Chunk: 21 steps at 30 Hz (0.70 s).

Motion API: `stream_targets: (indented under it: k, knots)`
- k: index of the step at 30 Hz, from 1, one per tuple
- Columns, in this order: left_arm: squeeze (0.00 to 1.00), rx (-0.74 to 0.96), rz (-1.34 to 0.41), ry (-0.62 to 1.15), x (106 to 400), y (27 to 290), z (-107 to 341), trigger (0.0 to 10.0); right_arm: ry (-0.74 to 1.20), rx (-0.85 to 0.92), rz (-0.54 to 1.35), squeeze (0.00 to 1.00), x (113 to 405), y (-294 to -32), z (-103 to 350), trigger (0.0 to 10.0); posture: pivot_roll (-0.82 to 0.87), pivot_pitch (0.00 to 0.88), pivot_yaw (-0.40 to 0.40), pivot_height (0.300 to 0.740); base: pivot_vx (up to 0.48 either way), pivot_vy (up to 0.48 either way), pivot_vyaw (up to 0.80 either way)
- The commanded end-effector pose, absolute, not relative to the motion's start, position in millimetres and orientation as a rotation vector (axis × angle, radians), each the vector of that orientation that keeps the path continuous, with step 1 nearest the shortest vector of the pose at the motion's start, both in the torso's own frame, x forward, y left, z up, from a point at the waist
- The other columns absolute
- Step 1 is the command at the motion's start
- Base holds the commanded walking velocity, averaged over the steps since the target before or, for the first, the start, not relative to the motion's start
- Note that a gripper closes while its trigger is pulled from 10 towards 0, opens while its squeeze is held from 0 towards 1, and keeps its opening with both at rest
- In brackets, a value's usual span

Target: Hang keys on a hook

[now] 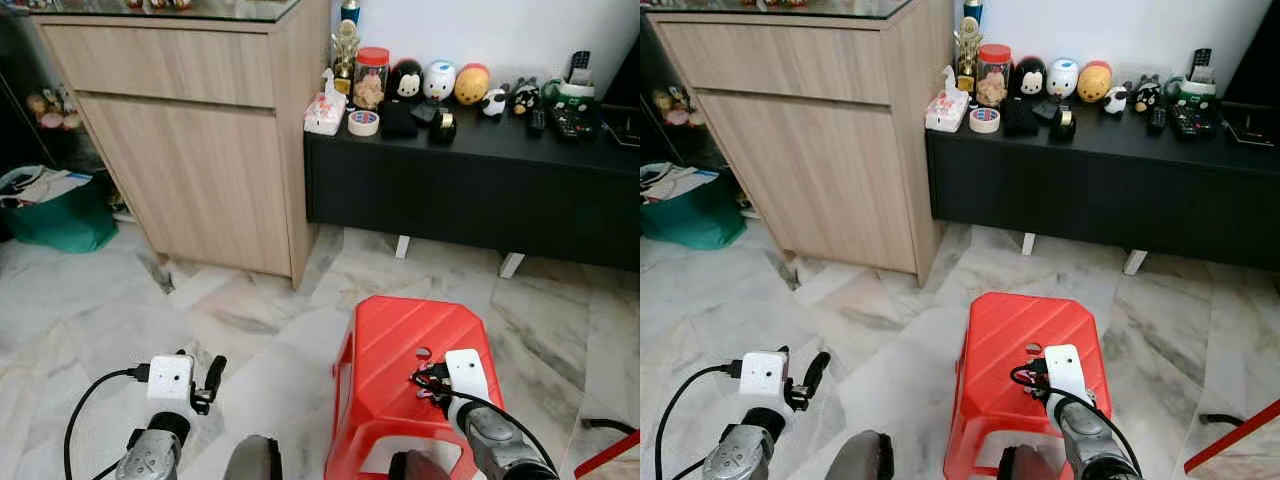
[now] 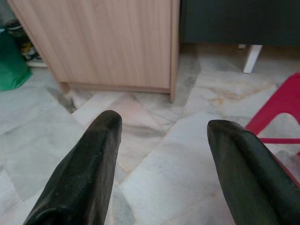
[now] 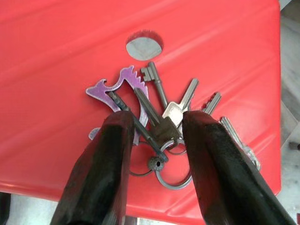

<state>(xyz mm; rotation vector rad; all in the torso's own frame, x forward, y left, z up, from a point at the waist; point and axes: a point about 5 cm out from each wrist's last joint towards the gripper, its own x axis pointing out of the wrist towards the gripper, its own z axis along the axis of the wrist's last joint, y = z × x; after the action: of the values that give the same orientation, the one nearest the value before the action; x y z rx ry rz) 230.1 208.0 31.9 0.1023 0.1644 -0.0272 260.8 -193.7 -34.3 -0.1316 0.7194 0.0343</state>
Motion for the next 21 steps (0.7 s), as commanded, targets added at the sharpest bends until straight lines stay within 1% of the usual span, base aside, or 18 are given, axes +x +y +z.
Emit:
stream_targets:
  k: [1,5,9,12,16,18,21]
  knots:
    - [0.0,0.101,-0.024,0.174,226,207,32,10.0,0.725,-0.135,0.023,0.0,257,-198,-37,10.0,0.14,0.117,-0.02,0.607,0.0,0.0,0.0]
    - [0.0,0.102,-0.023,0.172,222,206,33,10.0,0.739,-0.124,0.014,0.0,256,-200,-37,10.0,0.15,0.129,-0.021,0.607,0.0,0.0,0.0]
    - [0.0,0.102,-0.017,0.174,219,208,35,10.0,0.732,-0.14,0.024,0.0,257,-200,-36,10.0,0.15,0.14,-0.024,0.582,0.0,0.0,0.0]
    - [0.0,0.104,-0.014,0.173,218,209,36,10.0,0.715,-0.13,0.014,0.0,260,-200,-34,10.0,0.16,0.143,-0.025,0.582,0.0,0.0,0.0]
    - [0.0,0.103,-0.005,0.167,219,210,39,10.0,0.688,-0.122,0.022,0.0,266,-198,-29,10.0,0.16,0.144,-0.025,0.582,0.0,0.0,0.0]
    - [0.0,0.108,-0.004,0.162,219,211,41,10.0,0.619,-0.077,0.03,0.0,276,-194,-20,10.0,0.16,0.143,-0.023,0.582,0.0,0.0,0.0]
    - [0.0,0.109,-0.003,0.16,219,212,42,10.0,0.596,-0.062,0.034,0.0,281,-192,-15,10.0,0.16,0.14,-0.02,0.582,0.0,0.0,0.0]
